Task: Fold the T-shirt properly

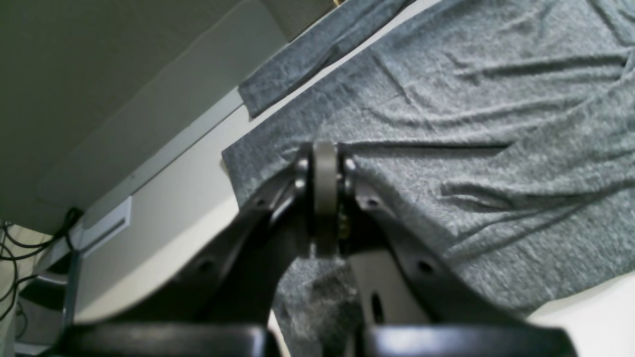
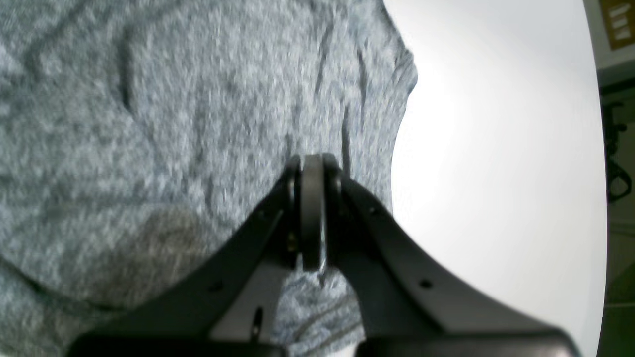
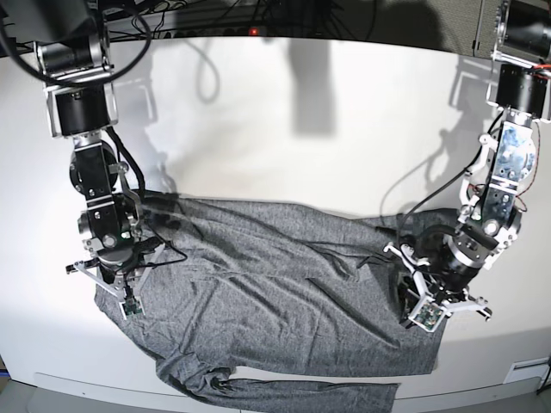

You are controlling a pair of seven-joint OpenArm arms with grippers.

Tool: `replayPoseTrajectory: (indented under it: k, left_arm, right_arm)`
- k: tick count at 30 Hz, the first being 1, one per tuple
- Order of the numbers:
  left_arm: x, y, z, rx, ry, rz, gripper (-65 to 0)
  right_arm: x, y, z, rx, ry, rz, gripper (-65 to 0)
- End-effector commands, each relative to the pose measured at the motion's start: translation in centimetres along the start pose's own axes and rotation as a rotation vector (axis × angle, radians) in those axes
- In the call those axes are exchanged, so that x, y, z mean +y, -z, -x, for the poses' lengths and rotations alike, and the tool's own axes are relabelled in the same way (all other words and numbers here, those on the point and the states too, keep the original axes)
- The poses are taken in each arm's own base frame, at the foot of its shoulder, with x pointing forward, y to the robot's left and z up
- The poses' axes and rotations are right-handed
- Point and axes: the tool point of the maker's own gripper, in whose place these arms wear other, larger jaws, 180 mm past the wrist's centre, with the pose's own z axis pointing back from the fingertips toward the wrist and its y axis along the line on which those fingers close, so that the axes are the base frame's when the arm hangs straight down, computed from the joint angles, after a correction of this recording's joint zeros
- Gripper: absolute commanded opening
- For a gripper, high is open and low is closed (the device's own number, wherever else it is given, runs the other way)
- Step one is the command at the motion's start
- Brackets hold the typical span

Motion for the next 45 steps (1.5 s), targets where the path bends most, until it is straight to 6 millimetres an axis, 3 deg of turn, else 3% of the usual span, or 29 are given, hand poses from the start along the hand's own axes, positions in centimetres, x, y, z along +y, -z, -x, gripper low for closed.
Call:
replayPoseTrajectory:
  k: [1, 6, 10, 13, 15, 27, 31, 35, 41, 45]
  left_arm:
    - [1.5, 0.0, -2.1, -0.066, 0.012, -0.031, -65.0]
    - [1.4, 0.0, -2.2, -0.069, 0.011, -0.030, -65.0]
    - [1.4, 0.0, -2.1, -0.068, 0.011, -0.030, -65.0]
    - [1.3, 0.0, -2.3, -0.077, -0.018, -0.022, -65.0]
    - [1.2, 0.0, -2.4, -0.082, -0.044, -0.015, -65.0]
    - [1.1, 0.0, -2.3, -0.080, -0.051, -0.013, -65.0]
    - [1.1, 0.0, -2.2, -0.079, -0.051, -0.013, -65.0]
    - [1.1, 0.0, -2.2, -0.076, -0.051, -0.012, -65.0]
    - [1.1, 0.0, -2.2, -0.077, -0.051, -0.013, -65.0]
    - [1.1, 0.0, -2.2, -0.077, -0.051, -0.013, -65.0]
  right_arm:
    - [-0.9, -0.3, -2.2, -0.053, -0.016, 0.004, -65.0]
    - [2.8, -1.1, -2.4, -0.047, -0.067, -0.202, -65.0]
    - [6.0, -3.0, -3.9, -0.095, -0.072, -0.393, -49.1]
    - [8.8, -5.2, -5.3, -0.155, -0.066, -0.568, -48.7]
    - [9.4, -5.5, -5.7, -0.167, -0.058, -0.588, -48.7]
    - [9.3, -3.7, -2.9, -0.062, -0.204, -0.443, -48.7]
    - [9.4, -2.7, -1.4, -0.008, -0.201, -0.424, -48.7]
    - [9.5, -2.5, -1.3, -0.012, -0.195, -0.427, -48.8]
    - [9.7, -2.4, -1.7, -0.044, -0.186, -0.432, -65.0]
    - [9.2, -2.2, -1.6, -0.038, -0.215, -0.402, -65.0]
